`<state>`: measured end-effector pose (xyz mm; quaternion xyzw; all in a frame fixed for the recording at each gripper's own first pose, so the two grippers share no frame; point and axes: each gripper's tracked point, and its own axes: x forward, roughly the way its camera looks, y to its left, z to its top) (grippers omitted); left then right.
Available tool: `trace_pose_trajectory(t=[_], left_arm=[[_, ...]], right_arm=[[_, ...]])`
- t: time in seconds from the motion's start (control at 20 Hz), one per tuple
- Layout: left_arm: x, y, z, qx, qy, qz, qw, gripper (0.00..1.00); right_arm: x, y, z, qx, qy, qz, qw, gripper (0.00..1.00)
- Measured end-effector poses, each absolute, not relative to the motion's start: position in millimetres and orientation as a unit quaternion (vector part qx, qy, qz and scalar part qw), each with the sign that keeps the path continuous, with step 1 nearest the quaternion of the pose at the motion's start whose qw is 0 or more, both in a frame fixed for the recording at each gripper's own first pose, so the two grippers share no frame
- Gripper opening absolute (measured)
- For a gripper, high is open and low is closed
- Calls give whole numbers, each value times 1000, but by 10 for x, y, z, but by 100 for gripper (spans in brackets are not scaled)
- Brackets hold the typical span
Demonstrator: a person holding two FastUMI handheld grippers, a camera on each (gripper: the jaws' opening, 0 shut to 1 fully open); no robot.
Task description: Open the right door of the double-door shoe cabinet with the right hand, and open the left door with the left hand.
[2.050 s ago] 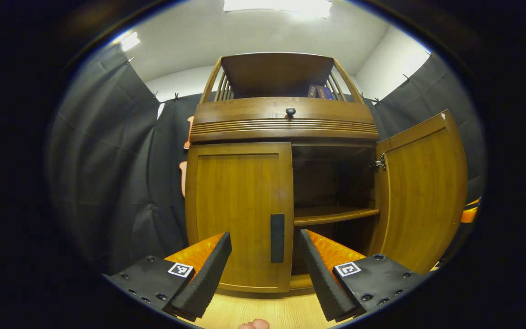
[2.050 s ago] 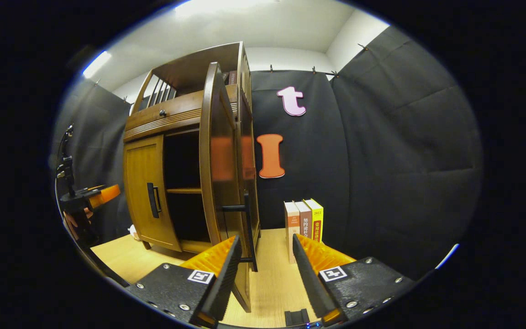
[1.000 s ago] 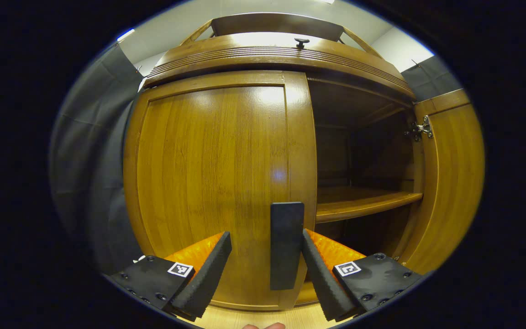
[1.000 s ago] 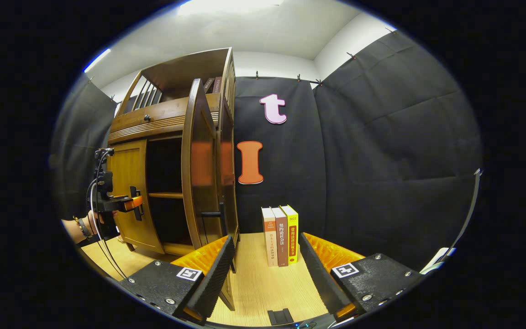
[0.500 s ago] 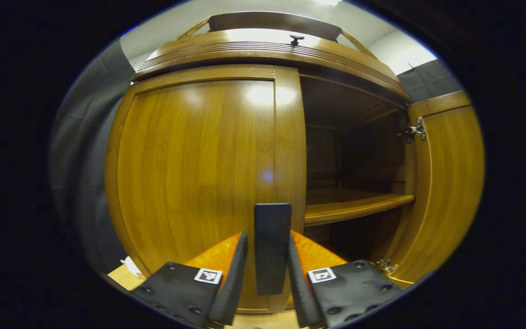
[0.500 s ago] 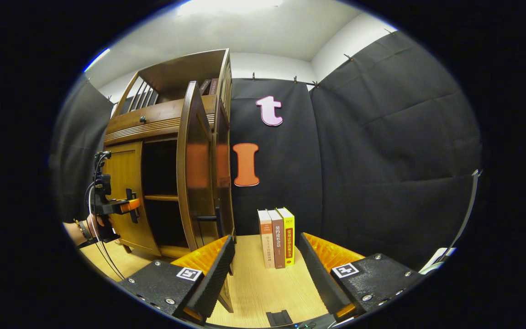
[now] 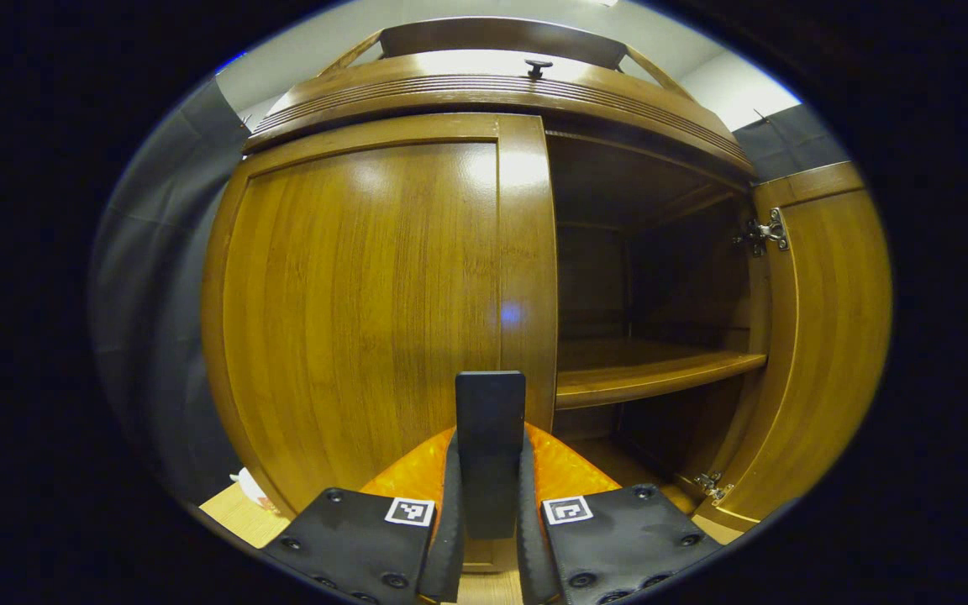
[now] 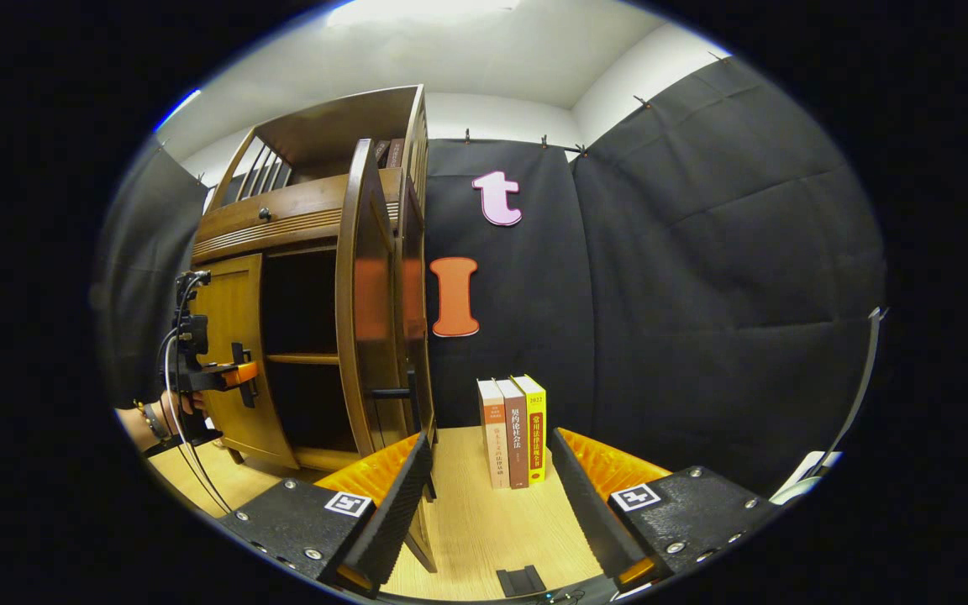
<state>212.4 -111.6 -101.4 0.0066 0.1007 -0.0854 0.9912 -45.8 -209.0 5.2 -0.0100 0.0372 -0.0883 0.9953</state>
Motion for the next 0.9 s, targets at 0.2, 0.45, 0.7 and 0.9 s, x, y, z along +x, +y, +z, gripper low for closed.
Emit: trace_pose_trajectory(t=[0.2,0.45,0.7,0.9], left_arm=[[1815,-1026,-946,10,105,-91,990,33],[1423,-793,-820,13,113,-86,990,37],[1053,-486,-715,15,105,-83,991,29],[823,-187,-662,17,97,-46,994,29]], right_arm=[[-454,-1983,-22,2,43,-86,995,88],[-443,-1900,54,0,40,-84,996,88],[-454,-1782,64,-2,40,-80,996,88],[-449,-1734,101,13,30,-86,996,88]])
